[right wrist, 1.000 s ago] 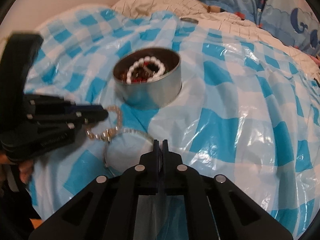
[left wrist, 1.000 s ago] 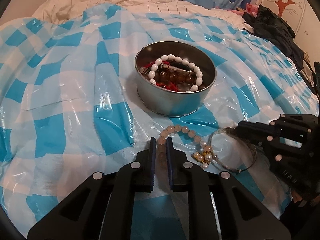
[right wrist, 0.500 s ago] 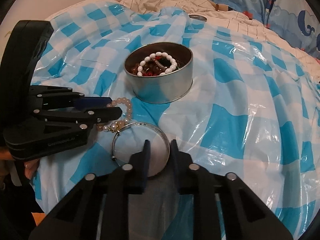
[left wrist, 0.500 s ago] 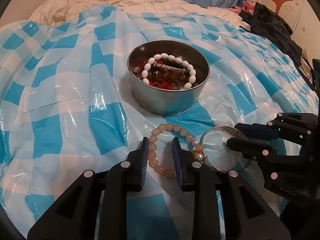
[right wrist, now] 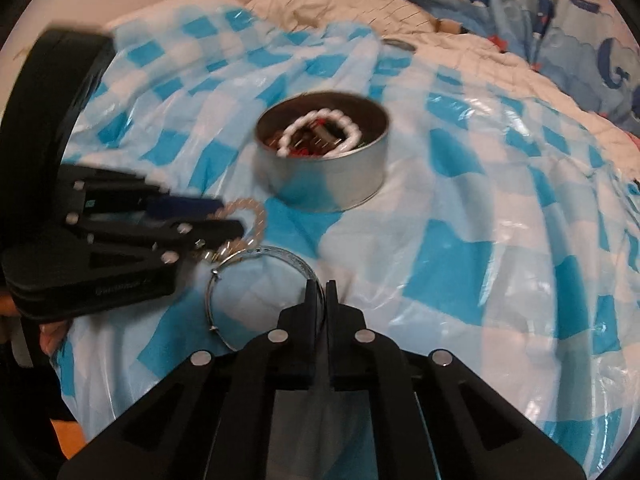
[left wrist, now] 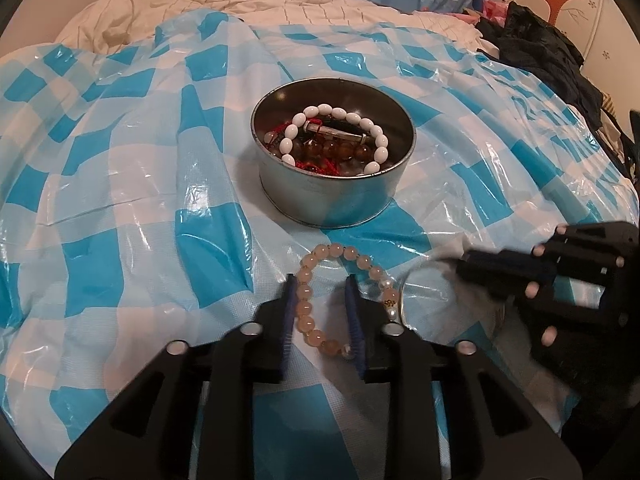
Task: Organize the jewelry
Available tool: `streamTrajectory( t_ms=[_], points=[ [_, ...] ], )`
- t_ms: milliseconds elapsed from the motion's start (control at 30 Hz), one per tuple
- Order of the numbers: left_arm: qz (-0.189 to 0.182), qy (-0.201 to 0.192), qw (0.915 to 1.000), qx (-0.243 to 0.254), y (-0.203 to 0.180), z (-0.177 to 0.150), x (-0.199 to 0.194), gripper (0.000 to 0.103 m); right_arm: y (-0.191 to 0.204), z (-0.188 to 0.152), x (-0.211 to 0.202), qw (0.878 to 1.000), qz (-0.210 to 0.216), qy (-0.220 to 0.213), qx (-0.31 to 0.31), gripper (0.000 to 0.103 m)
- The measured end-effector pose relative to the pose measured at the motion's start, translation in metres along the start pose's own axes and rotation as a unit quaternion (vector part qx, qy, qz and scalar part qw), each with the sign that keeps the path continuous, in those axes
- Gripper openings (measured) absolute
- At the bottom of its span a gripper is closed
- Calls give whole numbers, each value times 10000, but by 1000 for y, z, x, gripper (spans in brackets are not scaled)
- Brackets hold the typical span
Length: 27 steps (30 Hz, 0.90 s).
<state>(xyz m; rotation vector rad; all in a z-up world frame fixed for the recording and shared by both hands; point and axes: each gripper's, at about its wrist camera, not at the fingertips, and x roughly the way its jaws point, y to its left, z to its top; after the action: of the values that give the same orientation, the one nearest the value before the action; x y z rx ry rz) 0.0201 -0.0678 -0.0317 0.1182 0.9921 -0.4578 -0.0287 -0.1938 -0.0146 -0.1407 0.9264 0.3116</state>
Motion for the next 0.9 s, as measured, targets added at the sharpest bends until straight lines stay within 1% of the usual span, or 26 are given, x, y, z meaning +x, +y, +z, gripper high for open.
streamTrajectory(
  t_ms=[33, 267, 633, 800, 900],
  points=[
    [-11, 8, 10000, 15, 0, 0, 0, 7, -3, 1, -2, 10000, -6, -56, 59, 5],
    [31, 2, 10000, 85, -3, 0, -2, 7, -7, 3, -2, 9998, -58, -77, 153, 5],
    [78, 2, 9999, 142, -4, -1, -1, 7, -6, 0, 7, 9998, -107, 105, 117, 5],
    [72, 16, 9999, 126, -4, 0, 0, 9, -3, -2, 12, 9997, -150, 194, 28, 5],
    [46, 10, 9999, 102, -2, -1, 0, 9, 0, -2, 12, 9996, -222, 177, -65, 5]
  ],
)
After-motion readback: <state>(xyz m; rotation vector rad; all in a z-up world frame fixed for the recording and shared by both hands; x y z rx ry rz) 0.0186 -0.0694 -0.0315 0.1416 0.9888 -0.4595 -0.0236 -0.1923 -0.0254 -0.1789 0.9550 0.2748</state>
